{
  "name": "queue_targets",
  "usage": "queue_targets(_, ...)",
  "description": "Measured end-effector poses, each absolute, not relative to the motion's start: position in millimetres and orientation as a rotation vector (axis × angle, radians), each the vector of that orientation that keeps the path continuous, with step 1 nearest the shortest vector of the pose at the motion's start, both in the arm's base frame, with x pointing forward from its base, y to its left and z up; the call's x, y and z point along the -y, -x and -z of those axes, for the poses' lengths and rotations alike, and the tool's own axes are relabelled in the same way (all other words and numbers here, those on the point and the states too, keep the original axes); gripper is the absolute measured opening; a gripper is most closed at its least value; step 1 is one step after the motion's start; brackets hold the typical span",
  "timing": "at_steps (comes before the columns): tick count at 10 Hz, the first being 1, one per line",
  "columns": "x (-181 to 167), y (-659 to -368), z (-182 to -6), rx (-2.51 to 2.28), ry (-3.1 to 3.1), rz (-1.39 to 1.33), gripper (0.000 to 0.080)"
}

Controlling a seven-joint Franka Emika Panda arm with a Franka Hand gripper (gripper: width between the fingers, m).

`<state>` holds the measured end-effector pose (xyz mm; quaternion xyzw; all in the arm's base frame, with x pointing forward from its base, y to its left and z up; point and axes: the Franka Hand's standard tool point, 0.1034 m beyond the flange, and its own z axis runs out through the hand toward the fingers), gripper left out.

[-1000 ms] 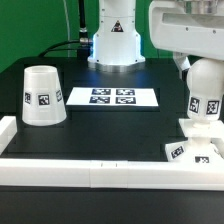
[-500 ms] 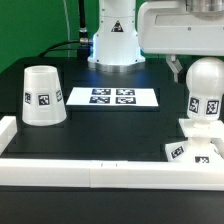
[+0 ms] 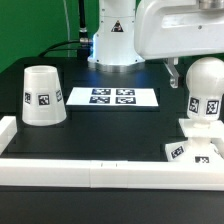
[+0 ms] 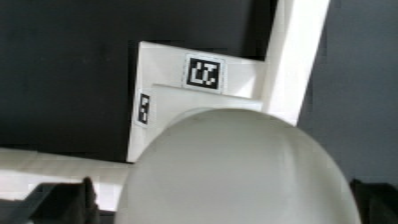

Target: Assemble lamp

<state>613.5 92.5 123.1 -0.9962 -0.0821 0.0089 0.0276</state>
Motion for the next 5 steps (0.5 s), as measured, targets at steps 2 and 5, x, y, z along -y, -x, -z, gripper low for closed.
queue_targets(2, -91.4, -613.6, -122.8, 0.495, 3.046, -0.021, 0.0699)
queue_targets(5, -91.8, -612.9, -120.2, 0.971, 2.946, -0.011, 0.0699)
